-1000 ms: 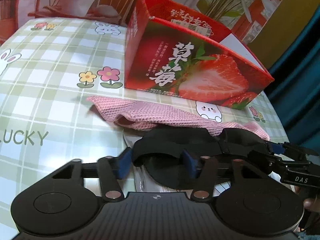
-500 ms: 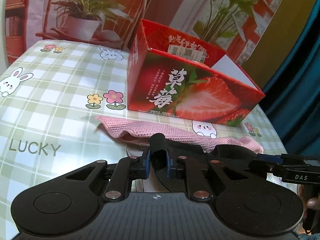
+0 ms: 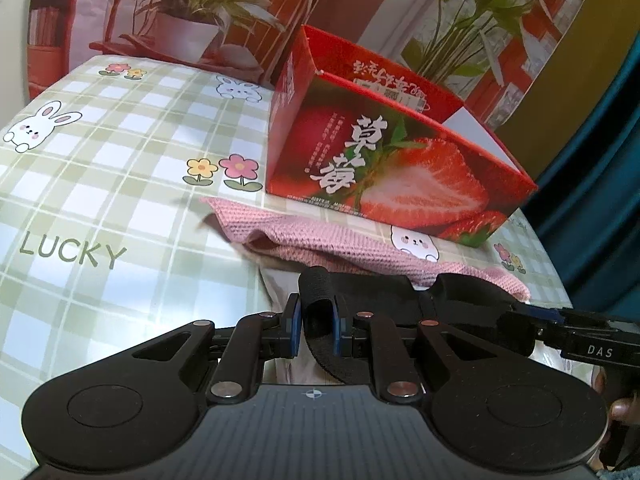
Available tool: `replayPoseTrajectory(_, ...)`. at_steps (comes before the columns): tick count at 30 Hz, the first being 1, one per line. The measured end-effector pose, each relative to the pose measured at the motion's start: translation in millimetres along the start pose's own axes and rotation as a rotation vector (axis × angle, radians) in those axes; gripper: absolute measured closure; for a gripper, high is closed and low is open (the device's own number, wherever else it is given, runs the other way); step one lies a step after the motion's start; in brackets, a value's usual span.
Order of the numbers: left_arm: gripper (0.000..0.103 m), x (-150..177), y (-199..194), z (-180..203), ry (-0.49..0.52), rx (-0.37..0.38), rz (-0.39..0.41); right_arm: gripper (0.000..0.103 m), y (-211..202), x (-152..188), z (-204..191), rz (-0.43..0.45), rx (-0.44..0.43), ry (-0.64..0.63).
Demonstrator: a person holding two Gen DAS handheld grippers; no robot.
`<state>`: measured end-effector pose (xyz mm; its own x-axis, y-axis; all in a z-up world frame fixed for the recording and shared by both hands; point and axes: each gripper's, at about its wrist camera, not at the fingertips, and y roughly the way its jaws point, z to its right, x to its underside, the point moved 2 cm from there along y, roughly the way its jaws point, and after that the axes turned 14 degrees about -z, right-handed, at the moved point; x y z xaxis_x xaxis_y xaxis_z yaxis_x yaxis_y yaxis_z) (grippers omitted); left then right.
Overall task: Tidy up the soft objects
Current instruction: 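Lift the black eye mask with the left tool and release it into the box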
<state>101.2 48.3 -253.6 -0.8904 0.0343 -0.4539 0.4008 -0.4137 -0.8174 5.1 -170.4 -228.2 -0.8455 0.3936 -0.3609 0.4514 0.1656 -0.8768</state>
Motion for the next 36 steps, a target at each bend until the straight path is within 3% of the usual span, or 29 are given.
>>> replayPoseTrajectory(10, 0.087, 2, -1, 1, 0.000, -0.002, 0.012, 0.075, -1, -1, -3, 0.016, 0.014, -0.022)
replayPoseTrajectory(17, 0.091, -1, -18, 4, 0.015, 0.019, 0.093, 0.090, -13, -7, -5, 0.059, -0.013, -0.047)
replayPoseTrajectory(23, 0.091, -7, -32, 11, 0.041, 0.019, 0.144, 0.093, -31, -18, -14, 0.117, -0.014, -0.114)
replayPoseTrajectory(28, 0.091, -20, -47, 18, 0.064, 0.025, 0.197, 0.093, -47, -31, -19, 0.170, -0.005, -0.155)
replayPoseTrajectory(36, 0.091, -70, -77, 49, 0.146, 0.034, 0.328, 0.093, -78, -68, -20, 0.278, 0.031, -0.210)
